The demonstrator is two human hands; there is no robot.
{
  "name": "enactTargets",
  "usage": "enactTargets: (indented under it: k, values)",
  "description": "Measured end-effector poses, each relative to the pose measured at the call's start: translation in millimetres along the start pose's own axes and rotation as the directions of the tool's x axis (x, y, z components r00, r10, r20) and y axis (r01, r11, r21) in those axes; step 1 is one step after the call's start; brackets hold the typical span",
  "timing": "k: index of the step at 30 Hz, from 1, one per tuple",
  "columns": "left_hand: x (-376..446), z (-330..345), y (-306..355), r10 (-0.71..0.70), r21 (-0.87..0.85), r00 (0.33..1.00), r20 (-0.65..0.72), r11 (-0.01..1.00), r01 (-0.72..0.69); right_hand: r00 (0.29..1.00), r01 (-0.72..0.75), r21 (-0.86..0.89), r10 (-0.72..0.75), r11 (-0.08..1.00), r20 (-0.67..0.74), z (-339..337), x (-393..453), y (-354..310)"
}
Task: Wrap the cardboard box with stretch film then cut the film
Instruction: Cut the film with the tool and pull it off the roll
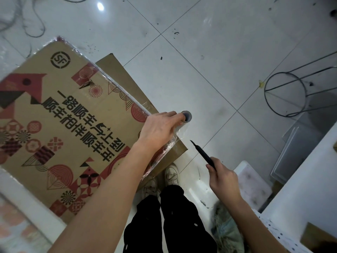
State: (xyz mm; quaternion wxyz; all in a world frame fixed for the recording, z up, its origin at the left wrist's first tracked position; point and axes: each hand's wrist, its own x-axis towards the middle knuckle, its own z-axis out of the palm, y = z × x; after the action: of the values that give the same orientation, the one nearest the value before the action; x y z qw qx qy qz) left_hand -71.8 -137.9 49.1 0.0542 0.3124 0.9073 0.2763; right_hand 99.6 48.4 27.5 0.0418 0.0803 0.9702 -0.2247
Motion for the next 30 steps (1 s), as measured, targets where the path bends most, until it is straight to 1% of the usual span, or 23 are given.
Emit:
enactTargets:
  k: [2, 6, 9, 14, 18, 20, 23, 25, 28, 30]
  values:
    - [1, 0, 1, 0.002, 0.006, 0.999, 0.034, 1.000, -0.003, 0.999, 0.001, 0.038, 0.001, 0.999, -0.043, -6, -3, 0]
    - [1, -2, 3, -0.011, -0.038, 1.000, -0.009, 0.999, 0.011, 0.992, 0.092, 0.066, -0.086, 0.994, -0.087, 0, 18, -13]
    - [-1, -1, 1, -0.008, -0.009, 1.000, -0.013, 1.000, 0.008, 0.991, 0.125, 0.045, -0.123, 0.991, -0.059, 14, 33, -15]
    - [1, 1, 1, 0.001, 0.043, 1.000, 0.022, 0.999, -0.002, 0.993, 0.116, 0.051, -0.115, 0.992, -0.017, 16, 26, -5]
    - [1, 1, 0, -0.012, 0.079, 0.999, 0.032, 0.997, 0.009, 0.988, 0.154, -0.058, -0.154, 0.986, 0.009, 18, 46, -22]
    - [2, 1, 1, -0.022, 0.082, 0.999, 0.036, 0.996, 0.019, 0.990, 0.139, -0.104, -0.138, 0.985, 0.023, 20, 49, -26]
    - [2, 2, 2, -0.018, 0.087, 1.000, 0.023, 0.996, 0.016, 0.996, 0.074, -0.075, -0.071, 0.994, 0.049, 17, 29, -15]
    - [2, 2, 3, -0.010, 0.092, 1.000, 0.029, 0.996, 0.007, 0.998, 0.057, -0.037, -0.055, 0.998, 0.043, 13, 16, -5]
    - [3, 1, 4, -0.024, 0.086, 0.998, 0.056, 0.996, 0.019, 0.995, 0.095, -0.027, -0.095, 0.995, 0.013, 15, 26, -11]
    - [4, 0, 3, -0.011, 0.077, 0.999, 0.037, 0.997, 0.008, 0.992, 0.129, -0.043, -0.130, 0.991, -0.004, 20, 44, -21]
